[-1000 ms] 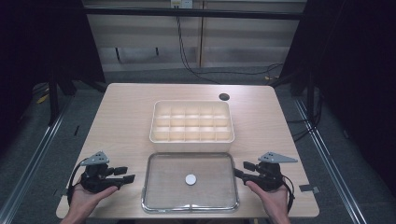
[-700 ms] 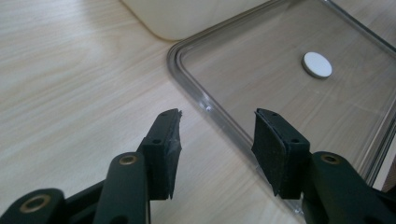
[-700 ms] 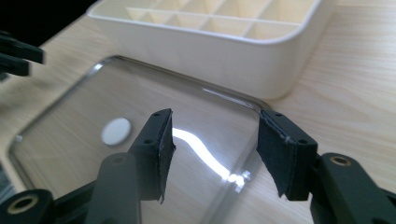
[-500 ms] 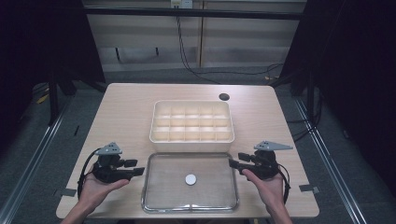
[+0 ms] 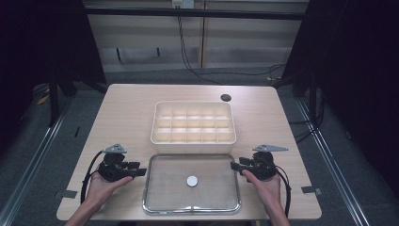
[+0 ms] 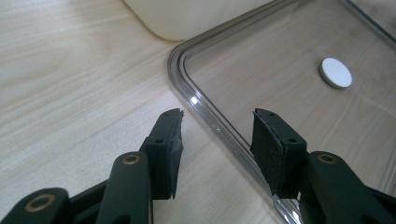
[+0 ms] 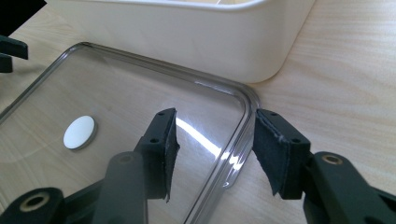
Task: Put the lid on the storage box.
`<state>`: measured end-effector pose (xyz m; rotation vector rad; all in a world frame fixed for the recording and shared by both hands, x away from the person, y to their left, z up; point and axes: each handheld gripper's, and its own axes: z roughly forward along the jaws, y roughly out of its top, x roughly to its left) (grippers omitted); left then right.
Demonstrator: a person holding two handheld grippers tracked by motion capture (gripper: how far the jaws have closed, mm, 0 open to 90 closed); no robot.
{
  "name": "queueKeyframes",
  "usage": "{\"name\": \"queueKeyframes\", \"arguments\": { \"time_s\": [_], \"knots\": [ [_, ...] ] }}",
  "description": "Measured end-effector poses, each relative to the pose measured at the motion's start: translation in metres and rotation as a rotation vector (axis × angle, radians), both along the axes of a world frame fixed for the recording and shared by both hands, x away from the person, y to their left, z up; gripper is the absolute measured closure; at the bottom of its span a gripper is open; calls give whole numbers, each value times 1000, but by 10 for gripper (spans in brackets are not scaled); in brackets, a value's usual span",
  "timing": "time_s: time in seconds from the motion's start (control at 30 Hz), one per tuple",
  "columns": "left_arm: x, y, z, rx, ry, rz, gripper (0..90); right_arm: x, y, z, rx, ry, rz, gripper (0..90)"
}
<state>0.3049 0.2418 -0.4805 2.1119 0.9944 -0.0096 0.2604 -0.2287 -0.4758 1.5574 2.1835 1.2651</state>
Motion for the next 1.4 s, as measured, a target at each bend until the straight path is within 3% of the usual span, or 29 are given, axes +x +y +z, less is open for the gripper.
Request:
{"name": "queueKeyframes", "arguments": {
  "time_s": [0.27,0.43,0.5,0.73,0.93,1.17,1.4],
  "knots": [
    [2,-7,-6,40,5,10,514,0,-3,-14,-26,42,-9,544],
    [0,-14,-11,66,9,-24,528,2,0,-17,-56,39,-26,543],
    [0,-15,-12,48,6,-23,534,3,1,-18,-74,29,-29,539],
    [-3,-19,-13,50,-8,-35,544,4,6,-20,-103,37,-19,536],
    [-7,-25,-14,46,-23,-77,556,4,14,-22,-148,37,-13,537],
    [-7,-25,-14,42,-23,-85,563,4,13,-24,-103,45,-30,539],
    [-8,-26,-14,54,-30,-83,566,6,3,-27,57,115,-96,553]
  ]
}}
